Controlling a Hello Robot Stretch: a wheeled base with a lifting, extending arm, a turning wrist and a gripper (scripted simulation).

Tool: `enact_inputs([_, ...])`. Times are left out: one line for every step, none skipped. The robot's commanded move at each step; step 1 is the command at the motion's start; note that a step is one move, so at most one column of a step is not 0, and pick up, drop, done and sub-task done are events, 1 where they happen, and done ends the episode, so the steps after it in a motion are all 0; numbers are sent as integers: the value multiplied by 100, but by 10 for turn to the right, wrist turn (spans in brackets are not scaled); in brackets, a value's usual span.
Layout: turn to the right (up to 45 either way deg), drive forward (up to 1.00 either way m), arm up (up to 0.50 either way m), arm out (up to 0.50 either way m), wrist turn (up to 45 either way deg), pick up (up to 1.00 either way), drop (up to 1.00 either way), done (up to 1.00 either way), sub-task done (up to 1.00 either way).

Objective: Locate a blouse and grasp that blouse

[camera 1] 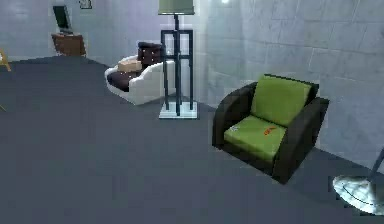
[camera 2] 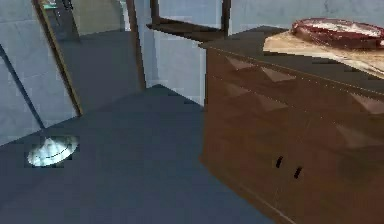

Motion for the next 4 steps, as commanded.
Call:
enact_inputs([450, 0, 0, 0, 0, 0, 0, 0, 0])
enact_inputs([270, 0, 0, 0, 0, 0, 0, 0, 0])
enact_inputs([0, 100, 0, 0, 0, 0, 0, 0, 0])
enact_inputs([30, 0, 0, 0, 0, 0, 0, 0, 0])
